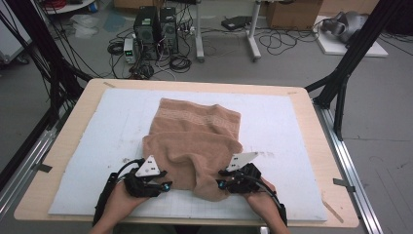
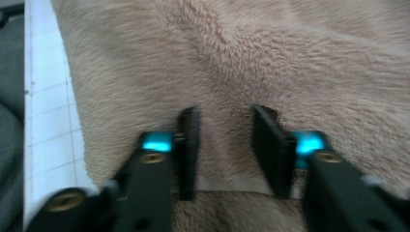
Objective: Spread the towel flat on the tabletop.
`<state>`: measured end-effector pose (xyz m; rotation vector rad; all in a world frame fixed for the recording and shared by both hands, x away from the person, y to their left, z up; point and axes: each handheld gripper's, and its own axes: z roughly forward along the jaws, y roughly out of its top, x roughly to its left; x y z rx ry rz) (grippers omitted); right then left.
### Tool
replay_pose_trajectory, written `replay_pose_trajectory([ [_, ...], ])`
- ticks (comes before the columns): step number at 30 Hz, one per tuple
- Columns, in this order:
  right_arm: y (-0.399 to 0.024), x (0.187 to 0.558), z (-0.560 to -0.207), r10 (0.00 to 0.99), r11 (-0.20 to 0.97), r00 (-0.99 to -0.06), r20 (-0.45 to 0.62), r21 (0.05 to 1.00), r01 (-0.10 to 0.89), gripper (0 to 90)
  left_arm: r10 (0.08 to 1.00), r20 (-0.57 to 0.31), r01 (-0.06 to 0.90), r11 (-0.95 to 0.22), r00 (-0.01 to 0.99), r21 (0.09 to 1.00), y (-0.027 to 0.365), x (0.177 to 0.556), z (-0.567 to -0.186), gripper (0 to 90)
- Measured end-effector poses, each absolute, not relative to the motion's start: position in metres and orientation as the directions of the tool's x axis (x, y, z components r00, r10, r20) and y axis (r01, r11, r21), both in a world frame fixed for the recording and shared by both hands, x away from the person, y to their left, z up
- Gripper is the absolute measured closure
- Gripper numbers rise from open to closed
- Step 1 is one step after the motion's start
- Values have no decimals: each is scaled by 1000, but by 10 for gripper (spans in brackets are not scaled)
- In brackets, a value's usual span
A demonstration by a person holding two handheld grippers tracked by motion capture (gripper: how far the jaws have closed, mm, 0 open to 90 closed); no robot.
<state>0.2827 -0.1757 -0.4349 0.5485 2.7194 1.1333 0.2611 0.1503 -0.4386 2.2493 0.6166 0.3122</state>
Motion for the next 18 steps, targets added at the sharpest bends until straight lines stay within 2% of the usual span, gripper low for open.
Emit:
replay_pose_trajectory([
  [3,-173,284,-436,369,654,-929,4,710,262,827,515,23,331,-584,857,741,151,263,-438,809],
  [5,-174,286,-434,360,653,-933,9,711,259,854,518,19,331,-575,855,748,153,264,-437,843],
  [13,-193,288,-405,383,633,-923,-34,738,236,866,575,1,331,-472,818,817,178,268,-412,857],
  [18,-206,293,-376,418,602,-905,-73,768,217,866,590,28,287,-433,807,854,186,271,-383,859],
])
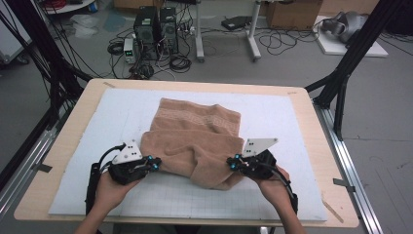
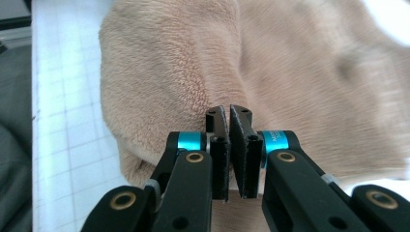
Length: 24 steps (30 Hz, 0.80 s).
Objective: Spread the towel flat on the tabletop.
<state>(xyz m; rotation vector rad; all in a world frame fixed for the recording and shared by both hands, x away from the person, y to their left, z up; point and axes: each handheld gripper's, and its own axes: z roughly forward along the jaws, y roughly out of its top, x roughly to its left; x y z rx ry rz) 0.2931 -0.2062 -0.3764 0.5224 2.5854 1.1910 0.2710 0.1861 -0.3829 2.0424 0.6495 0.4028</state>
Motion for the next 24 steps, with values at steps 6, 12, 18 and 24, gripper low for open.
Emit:
replay_pose_trajectory([
  [6,-215,307,-362,447,598,-890,-89,769,224,867,613,49,274,-421,788,864,196,279,-365,859],
  [12,-218,328,-376,485,607,-872,-63,743,283,867,648,33,323,-422,761,847,201,299,-375,860],
  [18,-218,347,-395,523,589,-852,-11,727,352,864,674,5,387,-430,739,816,198,321,-388,858],
  [24,-217,342,-387,504,554,-864,18,761,339,767,678,-31,394,-388,734,833,199,315,-380,700],
])
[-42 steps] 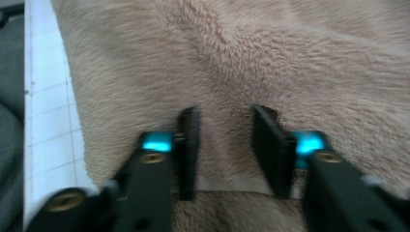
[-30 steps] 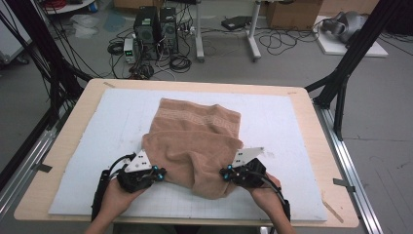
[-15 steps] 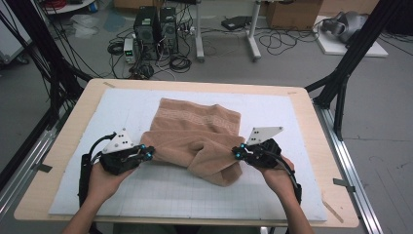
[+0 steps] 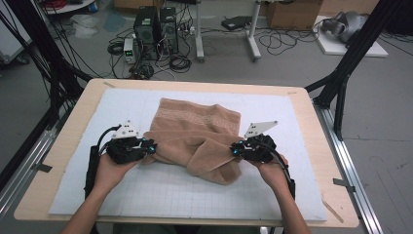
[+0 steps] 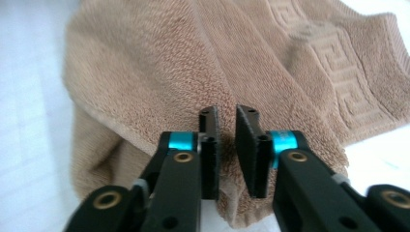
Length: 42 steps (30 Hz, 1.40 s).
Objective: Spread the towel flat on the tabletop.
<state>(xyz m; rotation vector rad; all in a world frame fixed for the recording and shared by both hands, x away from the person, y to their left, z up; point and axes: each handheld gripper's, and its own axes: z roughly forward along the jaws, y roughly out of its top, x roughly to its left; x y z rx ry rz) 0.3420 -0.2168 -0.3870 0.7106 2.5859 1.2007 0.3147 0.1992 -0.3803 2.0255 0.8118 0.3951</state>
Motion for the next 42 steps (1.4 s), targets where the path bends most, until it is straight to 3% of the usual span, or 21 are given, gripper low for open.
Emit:
replay_pose_trajectory([
  [5,-214,327,-369,501,524,-865,9,793,312,667,661,-50,370,-355,749,858,199,301,-369,601],
  [11,-194,297,-357,455,524,-890,-22,815,248,617,610,-30,350,-413,792,841,180,285,-378,582],
  [17,-159,284,-382,408,601,-912,-30,761,244,488,584,-48,380,-461,810,802,154,289,-403,590],
  [22,-141,292,-407,417,629,-909,-19,728,273,466,575,-34,385,-501,817,775,132,296,-418,586],
  [25,-133,298,-417,432,631,-901,-25,722,283,509,585,-19,402,-532,811,745,120,301,-428,604],
  [27,-129,300,-422,439,646,-897,-44,710,281,591,590,-3,399,-543,808,739,115,303,-433,635],
  [31,-131,304,-423,419,639,-907,-36,722,267,763,577,-1,386,-544,816,745,115,302,-432,826],
  [42,-168,295,-390,424,588,-905,-34,770,246,836,566,-14,342,-478,825,809,138,290,-405,862],
])
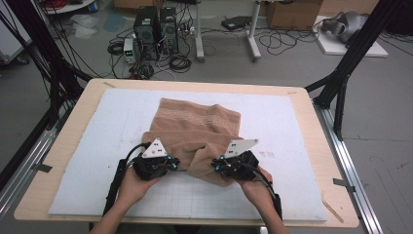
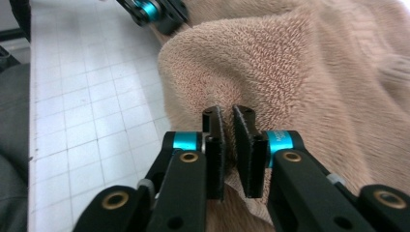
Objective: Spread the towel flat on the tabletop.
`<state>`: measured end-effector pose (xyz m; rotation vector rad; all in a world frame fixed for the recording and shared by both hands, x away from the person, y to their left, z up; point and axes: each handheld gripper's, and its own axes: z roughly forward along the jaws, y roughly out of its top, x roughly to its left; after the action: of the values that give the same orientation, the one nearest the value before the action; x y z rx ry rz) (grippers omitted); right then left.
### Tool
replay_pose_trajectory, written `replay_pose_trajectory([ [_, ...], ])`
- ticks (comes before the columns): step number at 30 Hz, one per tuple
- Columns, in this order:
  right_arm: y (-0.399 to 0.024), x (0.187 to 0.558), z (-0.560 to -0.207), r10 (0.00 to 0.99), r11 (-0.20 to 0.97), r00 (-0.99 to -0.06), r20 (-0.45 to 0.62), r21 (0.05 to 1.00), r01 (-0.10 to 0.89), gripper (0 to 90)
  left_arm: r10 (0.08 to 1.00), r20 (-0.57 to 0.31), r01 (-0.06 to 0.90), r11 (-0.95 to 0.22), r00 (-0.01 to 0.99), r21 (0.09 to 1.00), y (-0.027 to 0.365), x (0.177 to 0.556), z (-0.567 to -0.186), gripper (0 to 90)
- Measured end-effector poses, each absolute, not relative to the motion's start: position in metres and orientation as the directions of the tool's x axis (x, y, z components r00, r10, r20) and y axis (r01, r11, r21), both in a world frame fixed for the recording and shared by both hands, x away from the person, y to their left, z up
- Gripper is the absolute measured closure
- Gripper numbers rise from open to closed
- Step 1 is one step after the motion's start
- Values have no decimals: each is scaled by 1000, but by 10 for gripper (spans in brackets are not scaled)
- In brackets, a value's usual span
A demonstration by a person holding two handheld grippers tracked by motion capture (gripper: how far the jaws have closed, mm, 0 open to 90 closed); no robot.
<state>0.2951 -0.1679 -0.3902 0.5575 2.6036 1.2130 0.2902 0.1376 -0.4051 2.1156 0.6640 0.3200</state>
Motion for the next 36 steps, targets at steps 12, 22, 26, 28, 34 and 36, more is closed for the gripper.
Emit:
replay_pose_trajectory([
  [12,-204,299,-353,475,548,-877,-69,804,233,848,591,19,277,-406,807,871,162,285,-357,864],
  [22,-215,307,-334,492,563,-864,-103,795,225,851,595,34,258,-400,803,879,181,286,-336,866],
  [26,-212,318,-347,501,597,-859,-101,759,259,850,601,18,303,-428,799,852,173,299,-352,864],
  [28,-211,326,-359,510,617,-855,-99,734,283,849,611,7,324,-430,792,842,166,309,-362,859],
  [34,-215,346,-385,541,607,-840,-33,707,363,808,609,-14,344,-428,793,836,159,317,-365,713],
  [36,-218,347,-384,551,589,-834,-19,718,372,740,610,0,333,-432,793,838,162,311,-361,650],
])
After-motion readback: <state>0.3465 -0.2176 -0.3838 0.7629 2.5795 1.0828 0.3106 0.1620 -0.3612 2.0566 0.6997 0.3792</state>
